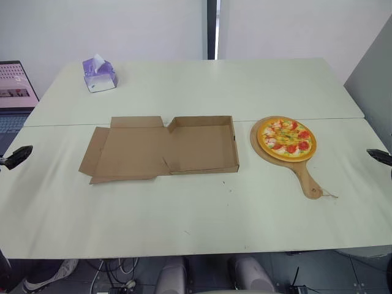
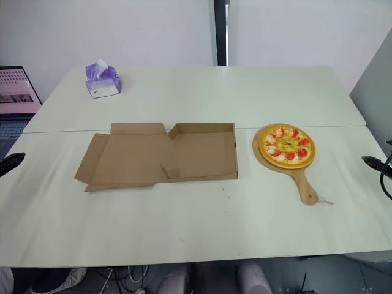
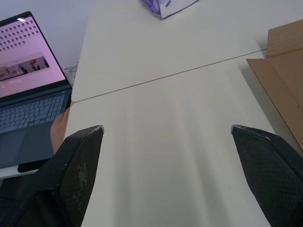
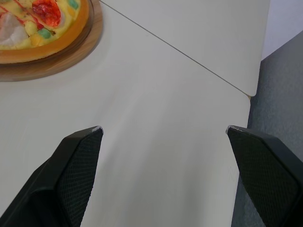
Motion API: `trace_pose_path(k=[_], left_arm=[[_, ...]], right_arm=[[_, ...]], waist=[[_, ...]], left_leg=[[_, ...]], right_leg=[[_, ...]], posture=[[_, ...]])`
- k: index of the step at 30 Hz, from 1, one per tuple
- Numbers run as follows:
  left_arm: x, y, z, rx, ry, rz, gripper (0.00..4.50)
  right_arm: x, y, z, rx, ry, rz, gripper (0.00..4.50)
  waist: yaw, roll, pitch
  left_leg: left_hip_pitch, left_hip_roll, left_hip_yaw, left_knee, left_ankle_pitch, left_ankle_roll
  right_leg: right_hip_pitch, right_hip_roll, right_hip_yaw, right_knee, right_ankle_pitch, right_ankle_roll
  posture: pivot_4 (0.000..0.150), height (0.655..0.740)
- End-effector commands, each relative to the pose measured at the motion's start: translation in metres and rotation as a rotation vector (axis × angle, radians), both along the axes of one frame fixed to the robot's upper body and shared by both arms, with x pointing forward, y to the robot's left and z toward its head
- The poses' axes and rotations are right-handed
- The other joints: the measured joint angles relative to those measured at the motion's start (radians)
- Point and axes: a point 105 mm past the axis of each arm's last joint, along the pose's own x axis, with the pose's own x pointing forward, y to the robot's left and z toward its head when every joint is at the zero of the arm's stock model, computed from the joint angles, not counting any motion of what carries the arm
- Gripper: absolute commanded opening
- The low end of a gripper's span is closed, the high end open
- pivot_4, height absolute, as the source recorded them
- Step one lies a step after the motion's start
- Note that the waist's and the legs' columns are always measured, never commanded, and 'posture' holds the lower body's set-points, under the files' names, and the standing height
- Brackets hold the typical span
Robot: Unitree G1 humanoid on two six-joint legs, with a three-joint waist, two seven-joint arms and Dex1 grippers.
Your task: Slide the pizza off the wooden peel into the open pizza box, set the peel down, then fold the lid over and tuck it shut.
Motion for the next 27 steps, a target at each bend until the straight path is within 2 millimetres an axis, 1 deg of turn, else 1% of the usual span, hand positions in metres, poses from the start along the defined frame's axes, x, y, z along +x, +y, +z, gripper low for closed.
trace_pose_path(k=[1,4,6,8,10,12,13,14,16,18,20,22,23,24,27], left_arm=[[-0.003,0.006,0.02,0.04,-0.029,0.018,4.5],[0.002,-0.001,0.024,0.043,-0.045,-0.022,4.5],[0.008,-0.009,0.032,0.048,-0.096,-0.061,4.5],[0.018,-0.021,0.043,0.04,-0.151,-0.107,4.5],[0.032,-0.048,0.05,-0.002,-0.172,-0.243,4.5],[0.044,-0.078,0.056,-0.021,-0.176,-0.379,4.5],[0.049,-0.096,0.059,-0.032,-0.177,-0.46,4.5],[0.054,-0.119,0.063,-0.043,-0.182,-0.553,4.5],[0.061,-0.168,0.066,-0.068,-0.177,-0.735,4.5],[0.06,-0.218,0.06,-0.061,-0.159,-0.907,4.5],[0.055,-0.259,0.061,-0.071,-0.164,-1.042,4.5],[0.041,-0.305,0.062,-0.058,-0.161,-1.214,4.5],[0.033,-0.322,0.062,-0.04,-0.156,-1.288,4.5],[0.028,-0.332,0.061,-0.027,-0.151,-1.33,4.5],[-0.006,-0.38,0.063,-0.025,-0.142,-1.568,4.5]], right_arm=[[-0.003,0.0,0.016,-0.005,-0.037,0.017,4.49],[-0.005,0.003,0.016,0.024,-0.026,0.029,4.49],[-0.005,0.007,0.015,0.035,-0.028,0.034,4.49],[-0.002,0.016,0.011,0.071,-0.037,0.026,4.49],[-0.001,0.036,0.007,0.126,-0.024,0.062,4.49],[-0.002,0.054,0.007,0.168,-0.017,0.081,4.49],[-0.003,0.064,0.008,0.185,-0.016,0.091,4.49],[-0.003,0.074,0.009,0.209,-0.019,0.092,4.49],[-0.011,0.091,0.003,0.195,0.021,0.117,4.49],[-0.018,0.101,0.001,0.213,0.04,0.109,4.49],[-0.025,0.112,0.0,0.227,0.059,0.117,4.49],[-0.033,0.125,-0.003,0.248,0.09,0.127,4.49],[-0.036,0.131,-0.005,0.256,0.104,0.135,4.49],[-0.038,0.135,-0.005,0.261,0.113,0.138,4.49],[-0.045,0.145,-0.018,0.277,0.137,0.077,4.49]], waist=[[0.0,0.0,0.0],[0.0,0.0,0.0],[0.0,0.0,0.0],[0.002,0.0,0.0],[0.005,-0.001,-0.001],[0.01,-0.001,-0.001],[0.011,-0.001,-0.001],[0.011,-0.001,-0.001],[0.019,-0.001,-0.001],[0.028,-0.001,-0.001],[0.033,-0.002,-0.001],[0.036,-0.002,-0.001],[0.037,-0.002,-0.001],[0.036,-0.002,-0.001],[0.032,-0.002,-0.001]], left_leg=[[0.0,0.0,0.0,0.0,0.0,0.0],[0.0,0.0,0.0,0.0,0.0,0.0],[0.0,0.0,0.0,0.0,0.0,0.0],[0.0,0.0,0.0,0.0,0.0,0.0],[0.0,0.0,-0.001,0.001,0.0,0.0],[-0.001,0.0,-0.002,0.001,0.001,0.0],[-0.001,0.0,-0.002,0.002,0.001,0.0],[-0.001,-0.001,-0.001,0.002,0.001,0.0],[-0.001,-0.001,-0.002,0.002,0.001,0.0],[-0.002,-0.001,-0.002,0.003,0.001,0.0],[-0.003,0.0,-0.002,0.003,0.001,0.0],[-0.002,-0.001,-0.002,0.003,0.001,0.0],[-0.003,-0.001,-0.002,0.003,0.001,0.0],[-0.002,0.0,-0.002,0.003,0.001,0.0],[-0.002,-0.001,-0.001,0.003,0.001,0.0]], right_leg=[[0.0,0.0,0.0,0.0,0.0,0.0],[0.0,0.0,0.0,0.0,0.0,0.0],[0.0,0.0,0.0,0.0,0.0,0.0],[0.0,0.0,0.0,0.0,0.0,0.0],[0.001,0.0,-0.001,0.001,0.0,0.0],[0.002,0.0,-0.001,0.001,0.0,0.0],[0.002,0.0,-0.001,0.001,0.0,0.0],[0.002,0.0,-0.001,0.002,0.0,0.0],[0.002,0.0,-0.001,0.001,0.0,0.0],[0.002,0.0,-0.001,0.001,0.0,0.0],[0.002,0.0,-0.001,0.0,0.0,0.0],[0.002,0.0,-0.001,0.0,0.0,0.0],[0.002,0.001,-0.001,0.0,0.0,0.0],[0.002,0.001,0.0,0.0,0.0,0.0],[0.003,0.002,0.001,0.0,0.0,0.0]], posture=[[0.15,0.74],[0.15,0.74],[0.15,0.74],[0.15,0.74],[0.15,0.74],[0.15,0.74],[0.15,0.74],[0.15,0.74],[0.15,0.74],[0.15,0.74],[0.15,0.74],[0.15,0.74],[0.15,0.74],[0.15,0.74],[0.15,0.74]])
